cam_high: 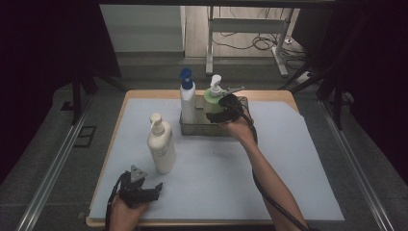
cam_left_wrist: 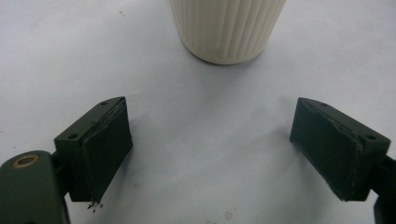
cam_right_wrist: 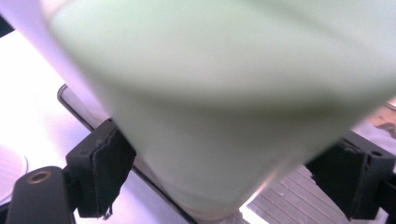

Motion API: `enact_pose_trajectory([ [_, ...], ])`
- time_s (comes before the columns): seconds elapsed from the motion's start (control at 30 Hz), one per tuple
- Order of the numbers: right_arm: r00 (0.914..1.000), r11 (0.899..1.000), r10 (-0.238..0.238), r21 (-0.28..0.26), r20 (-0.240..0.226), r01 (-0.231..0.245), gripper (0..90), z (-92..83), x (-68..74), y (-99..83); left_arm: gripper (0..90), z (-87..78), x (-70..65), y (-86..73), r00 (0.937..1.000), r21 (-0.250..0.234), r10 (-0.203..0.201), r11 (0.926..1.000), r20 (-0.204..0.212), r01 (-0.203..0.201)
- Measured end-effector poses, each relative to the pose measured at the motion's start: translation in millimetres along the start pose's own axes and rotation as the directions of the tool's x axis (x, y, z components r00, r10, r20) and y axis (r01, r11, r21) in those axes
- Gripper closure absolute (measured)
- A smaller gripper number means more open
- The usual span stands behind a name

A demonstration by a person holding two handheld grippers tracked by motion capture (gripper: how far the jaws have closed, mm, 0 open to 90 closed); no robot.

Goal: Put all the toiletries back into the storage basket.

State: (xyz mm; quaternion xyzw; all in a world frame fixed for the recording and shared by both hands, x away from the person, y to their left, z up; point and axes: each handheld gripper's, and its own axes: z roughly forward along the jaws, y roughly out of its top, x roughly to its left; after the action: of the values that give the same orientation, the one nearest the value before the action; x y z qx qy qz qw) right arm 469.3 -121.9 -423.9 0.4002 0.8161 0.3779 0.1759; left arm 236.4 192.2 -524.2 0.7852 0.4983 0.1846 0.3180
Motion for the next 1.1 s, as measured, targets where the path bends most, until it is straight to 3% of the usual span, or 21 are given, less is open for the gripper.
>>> enact_pose_trajectory([
  [0.43, 0.9997, 1.0, -0.017, -0.017, -0.018, 0.017, 26.2, -16.8, -3.2, -13.3, 12.3, 0.1, 0.0, 0.0, 1.0, -0.001, 0.0, 1.0, 0.0, 0.0],
  [0.83, 0.9982, 0.999, -0.044, -0.033, -0.041, 0.042, 58.4, -32.0, -10.3, -26.4, 12.3, 0.0, -0.1, -0.1, 1.0, -0.001, -0.001, 1.0, 0.0, 0.001],
  [1.1, 0.9994, 0.999, -0.033, -0.024, -0.006, 0.033, 78.1, -33.2, -14.4, -30.8, 12.3, 0.0, 0.0, -0.2, 1.0, -0.001, 0.0, 1.0, 0.0, 0.0],
])
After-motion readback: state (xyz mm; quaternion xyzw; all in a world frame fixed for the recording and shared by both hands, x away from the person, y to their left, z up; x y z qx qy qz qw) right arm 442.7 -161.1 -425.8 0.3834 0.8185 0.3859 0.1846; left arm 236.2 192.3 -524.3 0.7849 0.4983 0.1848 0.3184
